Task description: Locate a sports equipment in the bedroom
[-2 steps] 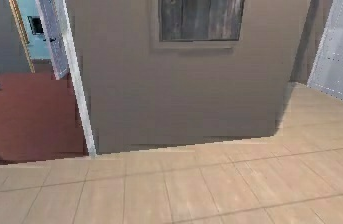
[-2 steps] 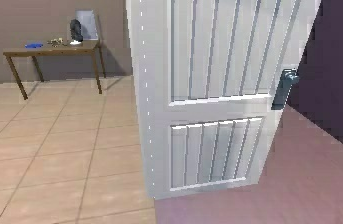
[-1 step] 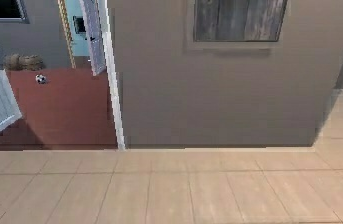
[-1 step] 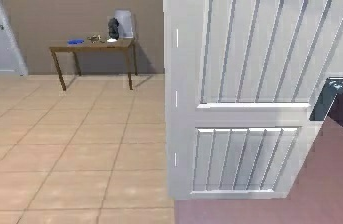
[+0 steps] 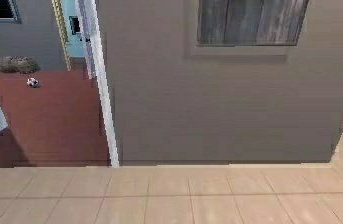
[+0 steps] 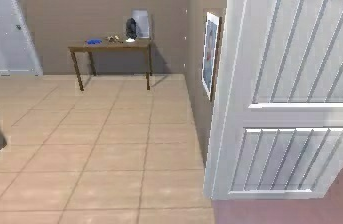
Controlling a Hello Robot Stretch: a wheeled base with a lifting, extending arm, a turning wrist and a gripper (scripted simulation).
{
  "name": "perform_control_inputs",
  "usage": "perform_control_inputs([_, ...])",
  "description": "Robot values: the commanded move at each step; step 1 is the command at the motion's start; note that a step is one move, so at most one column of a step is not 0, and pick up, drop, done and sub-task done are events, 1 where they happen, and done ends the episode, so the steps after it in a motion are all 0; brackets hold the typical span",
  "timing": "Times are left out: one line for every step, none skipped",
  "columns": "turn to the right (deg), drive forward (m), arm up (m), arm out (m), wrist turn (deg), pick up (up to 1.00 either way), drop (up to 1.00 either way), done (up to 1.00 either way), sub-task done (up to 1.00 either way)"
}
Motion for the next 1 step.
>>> perform_control_inputs([-39.0, 0.0, 0.0, 0.0, 0.0, 0.0, 0.0, 0.0, 0.0])
